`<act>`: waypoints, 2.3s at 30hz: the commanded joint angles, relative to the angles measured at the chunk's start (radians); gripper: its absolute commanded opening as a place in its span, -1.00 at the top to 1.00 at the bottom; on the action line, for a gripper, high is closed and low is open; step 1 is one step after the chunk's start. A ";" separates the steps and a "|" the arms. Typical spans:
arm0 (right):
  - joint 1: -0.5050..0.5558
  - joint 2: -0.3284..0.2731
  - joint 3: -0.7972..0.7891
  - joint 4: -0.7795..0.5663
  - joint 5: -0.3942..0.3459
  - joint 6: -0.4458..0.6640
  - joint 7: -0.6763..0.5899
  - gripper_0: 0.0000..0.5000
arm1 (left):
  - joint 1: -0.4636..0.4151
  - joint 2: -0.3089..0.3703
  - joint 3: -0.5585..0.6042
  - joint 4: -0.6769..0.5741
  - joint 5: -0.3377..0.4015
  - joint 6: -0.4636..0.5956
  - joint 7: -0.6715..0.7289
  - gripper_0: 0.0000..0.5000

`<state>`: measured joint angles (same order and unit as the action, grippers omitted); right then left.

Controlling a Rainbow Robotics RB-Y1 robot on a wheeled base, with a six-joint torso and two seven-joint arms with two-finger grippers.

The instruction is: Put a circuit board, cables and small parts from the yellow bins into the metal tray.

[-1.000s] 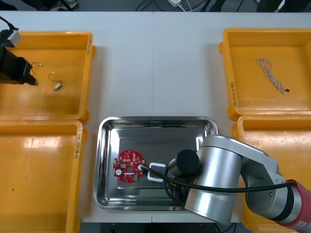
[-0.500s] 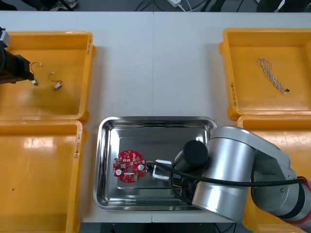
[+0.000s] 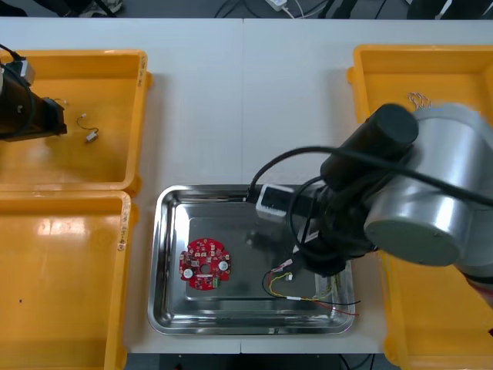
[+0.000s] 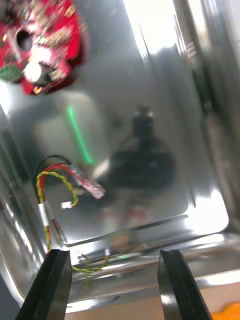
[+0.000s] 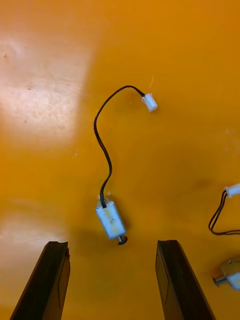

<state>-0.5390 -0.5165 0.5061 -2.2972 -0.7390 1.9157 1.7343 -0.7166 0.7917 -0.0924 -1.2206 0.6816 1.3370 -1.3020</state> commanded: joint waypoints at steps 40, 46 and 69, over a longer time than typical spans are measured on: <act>-0.297 -0.270 -0.612 0.625 -0.013 0.004 0.024 -1.00 | -0.047 -0.034 -0.055 0.056 -0.066 -0.156 0.170 1.00; -0.335 -0.270 -0.617 0.760 0.049 0.004 0.051 -1.00 | -0.046 -0.032 -0.058 0.058 -0.065 -0.156 0.171 1.00; -0.507 -0.229 -0.617 1.182 0.118 -0.168 0.334 -1.00 | -0.046 -0.009 0.053 -0.214 -0.111 0.289 0.043 1.00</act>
<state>-0.9695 -0.7421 -0.0779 -1.1438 -0.6375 1.7687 2.0164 -0.7293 0.7698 -0.0640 -1.3686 0.5870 1.5891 -1.1676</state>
